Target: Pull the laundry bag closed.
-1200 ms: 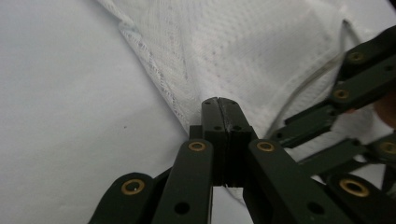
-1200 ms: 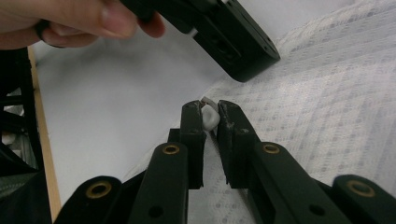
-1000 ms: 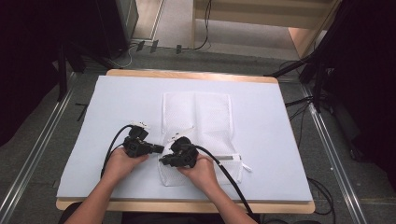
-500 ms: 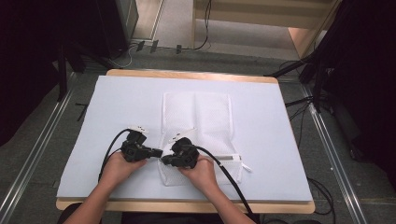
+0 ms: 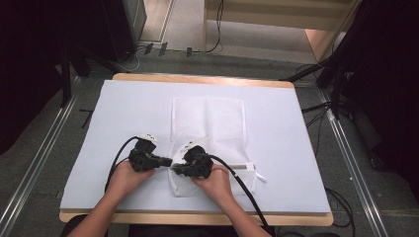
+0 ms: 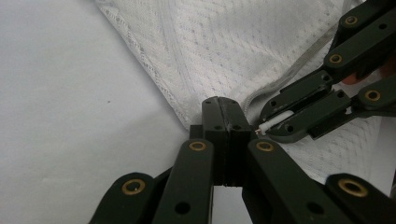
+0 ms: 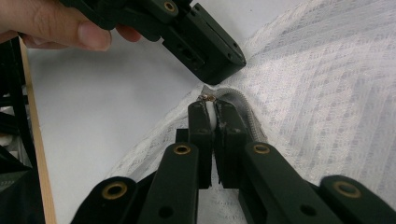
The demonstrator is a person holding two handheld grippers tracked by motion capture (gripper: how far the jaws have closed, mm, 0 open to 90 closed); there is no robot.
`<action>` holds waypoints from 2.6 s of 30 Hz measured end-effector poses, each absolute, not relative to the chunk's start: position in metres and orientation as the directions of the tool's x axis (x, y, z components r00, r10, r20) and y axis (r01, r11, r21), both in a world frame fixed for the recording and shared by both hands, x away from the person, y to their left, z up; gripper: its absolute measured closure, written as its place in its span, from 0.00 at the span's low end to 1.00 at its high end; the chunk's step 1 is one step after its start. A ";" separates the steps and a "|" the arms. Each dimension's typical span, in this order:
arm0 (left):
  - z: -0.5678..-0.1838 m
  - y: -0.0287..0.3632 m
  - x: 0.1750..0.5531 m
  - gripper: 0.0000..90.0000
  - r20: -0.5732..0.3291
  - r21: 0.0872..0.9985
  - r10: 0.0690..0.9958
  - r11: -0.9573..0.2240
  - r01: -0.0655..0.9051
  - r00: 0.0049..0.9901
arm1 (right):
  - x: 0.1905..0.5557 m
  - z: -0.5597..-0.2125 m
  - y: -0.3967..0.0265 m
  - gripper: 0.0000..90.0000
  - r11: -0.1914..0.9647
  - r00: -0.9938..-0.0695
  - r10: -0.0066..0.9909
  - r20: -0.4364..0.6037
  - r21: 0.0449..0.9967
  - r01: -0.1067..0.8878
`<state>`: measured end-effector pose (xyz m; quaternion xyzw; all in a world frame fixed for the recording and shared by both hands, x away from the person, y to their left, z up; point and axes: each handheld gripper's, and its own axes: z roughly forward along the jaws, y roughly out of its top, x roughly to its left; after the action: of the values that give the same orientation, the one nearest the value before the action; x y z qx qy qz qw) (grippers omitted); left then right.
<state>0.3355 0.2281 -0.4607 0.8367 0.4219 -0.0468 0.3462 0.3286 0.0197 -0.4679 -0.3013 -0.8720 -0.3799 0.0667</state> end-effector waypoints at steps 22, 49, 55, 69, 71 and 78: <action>-0.460 0.231 0.331 1.00 -0.399 0.554 0.658 -0.382 0.740 0.638 | 0.332 -0.468 0.023 0.98 0.520 -0.800 0.482 0.358 0.618 0.590; -0.461 0.227 0.329 1.00 -0.354 0.568 0.654 -0.418 0.709 0.669 | 0.332 -0.465 0.009 0.98 0.526 -0.795 0.496 0.349 0.608 0.595; -0.462 0.228 0.329 1.00 -0.359 0.566 0.654 -0.414 0.713 0.666 | 0.332 -0.464 0.004 0.98 0.526 -0.793 0.499 0.349 0.606 0.597; -0.461 0.228 0.330 1.00 -0.357 0.566 0.652 -0.418 0.710 0.669 | 0.331 -0.462 -0.009 0.98 0.506 -0.781 0.508 0.362 0.608 0.611; -0.461 0.228 0.330 1.00 -0.356 0.566 0.653 -0.419 0.710 0.669 | 0.332 -0.463 -0.011 0.98 0.505 -0.783 0.508 0.359 0.612 0.608; -0.461 0.228 0.330 1.00 -0.356 0.565 0.652 -0.420 0.710 0.669 | 0.331 -0.463 -0.019 0.98 0.492 -0.773 0.515 0.371 0.610 0.621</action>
<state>0.3297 0.2279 -0.4612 0.8416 0.4046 -0.0408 0.3555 0.3315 -0.0186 -0.4631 -0.3298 -0.8610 -0.3809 0.0696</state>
